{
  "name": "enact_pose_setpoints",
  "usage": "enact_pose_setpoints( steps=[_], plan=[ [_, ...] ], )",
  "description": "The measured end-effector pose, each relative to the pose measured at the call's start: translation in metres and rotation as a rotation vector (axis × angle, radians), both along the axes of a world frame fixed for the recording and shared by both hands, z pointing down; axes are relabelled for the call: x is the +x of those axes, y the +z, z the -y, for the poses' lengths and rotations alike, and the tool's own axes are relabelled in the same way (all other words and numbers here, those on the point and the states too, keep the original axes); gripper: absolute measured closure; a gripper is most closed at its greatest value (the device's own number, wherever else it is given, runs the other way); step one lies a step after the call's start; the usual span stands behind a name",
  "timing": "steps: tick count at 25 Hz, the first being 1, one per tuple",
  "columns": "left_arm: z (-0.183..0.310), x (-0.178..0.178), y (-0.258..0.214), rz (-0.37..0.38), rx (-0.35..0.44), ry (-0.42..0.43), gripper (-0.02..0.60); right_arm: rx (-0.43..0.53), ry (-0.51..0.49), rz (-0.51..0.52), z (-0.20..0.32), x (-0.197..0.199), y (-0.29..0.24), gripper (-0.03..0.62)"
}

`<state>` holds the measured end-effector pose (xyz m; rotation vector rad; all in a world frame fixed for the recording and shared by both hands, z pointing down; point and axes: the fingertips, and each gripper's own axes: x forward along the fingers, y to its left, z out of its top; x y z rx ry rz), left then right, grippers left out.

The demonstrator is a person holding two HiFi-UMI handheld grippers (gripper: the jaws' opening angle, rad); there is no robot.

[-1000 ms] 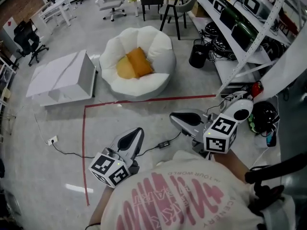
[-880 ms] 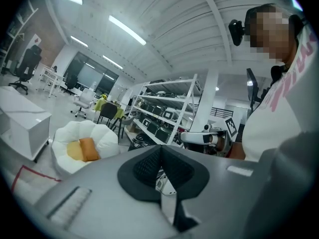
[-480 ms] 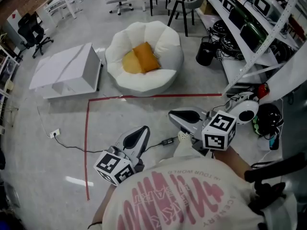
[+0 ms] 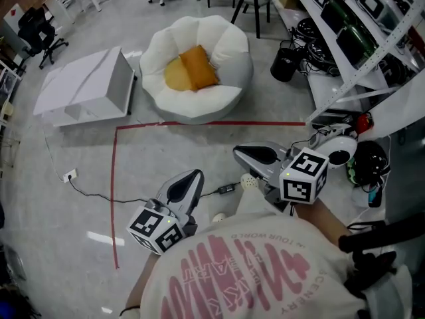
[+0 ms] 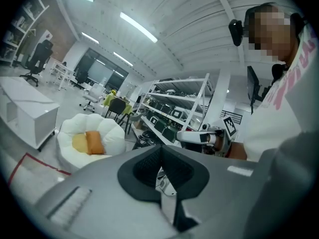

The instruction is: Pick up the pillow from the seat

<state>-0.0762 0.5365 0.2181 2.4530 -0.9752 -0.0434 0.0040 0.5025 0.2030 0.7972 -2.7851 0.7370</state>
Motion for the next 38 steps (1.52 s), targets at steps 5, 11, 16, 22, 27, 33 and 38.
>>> enact_pose_setpoints(
  steps=[5, 11, 16, 22, 27, 33, 38],
  plan=[
    [0.021, 0.017, 0.006, 0.003, -0.014, -0.013, 0.566, -0.026, -0.017, -0.011, 0.023, 0.015, 0.009, 0.589],
    [0.054, 0.039, 0.007, 0.001, -0.04, -0.053, 0.568, -0.07, -0.04, 0.01, 0.068, 0.037, 0.012, 0.589],
    [0.085, 0.063, 0.013, -0.031, -0.088, -0.124, 0.568, -0.079, -0.071, 0.029, 0.108, 0.061, 0.01, 0.589],
    [0.119, 0.095, 0.021, -0.033, -0.117, -0.203, 0.568, -0.093, -0.115, 0.034, 0.146, 0.097, 0.014, 0.589],
    [0.145, 0.122, 0.016, -0.032, -0.105, -0.26, 0.568, -0.11, -0.129, 0.069, 0.175, 0.123, 0.011, 0.589],
    [0.162, 0.142, 0.005, -0.036, -0.073, -0.305, 0.569, -0.105, -0.139, 0.121, 0.196, 0.144, -0.001, 0.589],
    [0.178, 0.159, 0.005, 0.002, -0.061, -0.334, 0.569, -0.111, -0.142, 0.126, 0.208, 0.174, 0.002, 0.589]
  ],
)
